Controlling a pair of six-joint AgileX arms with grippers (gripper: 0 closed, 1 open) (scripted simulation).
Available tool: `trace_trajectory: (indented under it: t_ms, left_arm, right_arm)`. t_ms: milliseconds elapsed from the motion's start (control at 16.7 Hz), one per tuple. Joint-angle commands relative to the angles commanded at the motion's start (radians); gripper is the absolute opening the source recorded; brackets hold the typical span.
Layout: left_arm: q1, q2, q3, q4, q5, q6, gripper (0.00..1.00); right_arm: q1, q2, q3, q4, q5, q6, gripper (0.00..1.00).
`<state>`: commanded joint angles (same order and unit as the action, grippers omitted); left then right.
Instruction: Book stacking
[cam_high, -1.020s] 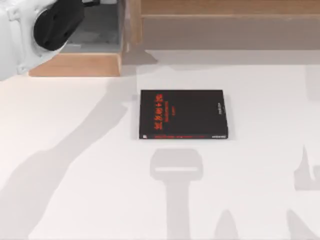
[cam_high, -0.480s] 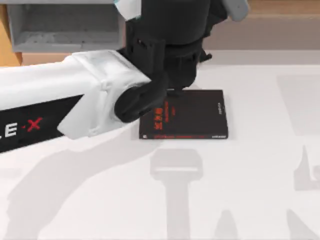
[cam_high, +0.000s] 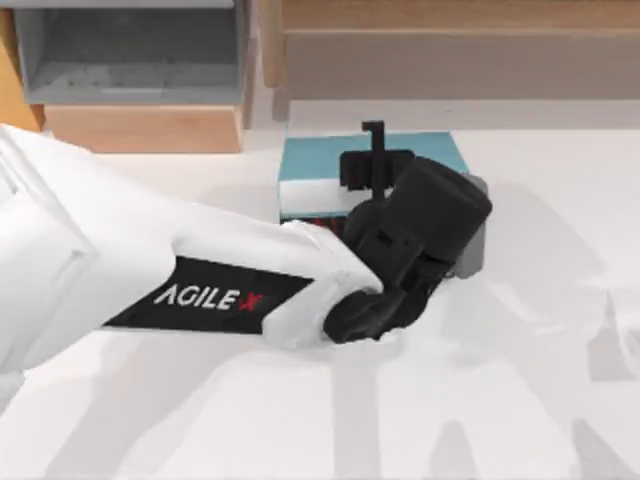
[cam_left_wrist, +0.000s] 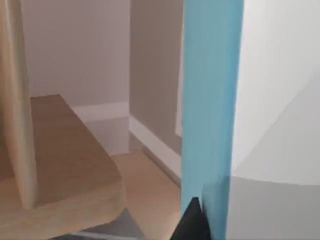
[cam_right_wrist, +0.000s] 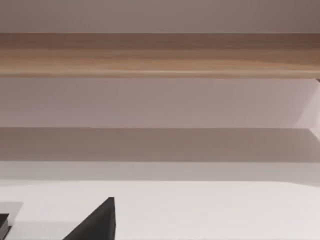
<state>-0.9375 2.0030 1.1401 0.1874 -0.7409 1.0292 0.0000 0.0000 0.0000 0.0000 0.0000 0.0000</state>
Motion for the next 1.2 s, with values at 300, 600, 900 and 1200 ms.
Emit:
trace_trajectory:
  t_ms: [300, 600, 900, 1200]
  left_arm:
    - [0.001, 0.039, -0.005, -0.013, 0.009, -0.001, 0.0]
    - [0.01, 0.052, 0.004, -0.004, 0.016, 0.007, 0.0]
    - [0.01, 0.052, 0.005, -0.004, 0.016, 0.007, 0.15]
    - [0.01, 0.052, 0.005, -0.004, 0.016, 0.007, 0.53]
  right_arm:
    - [0.0, 0.0, 0.0, 0.0, 0.0, 0.0, 1.0]
    - [0.0, 0.0, 0.0, 0.0, 0.0, 0.0, 1.0]
    - [0.0, 0.0, 0.0, 0.0, 0.0, 0.0, 1.0]
    - [0.0, 0.0, 0.0, 0.0, 0.0, 0.0, 1.0]
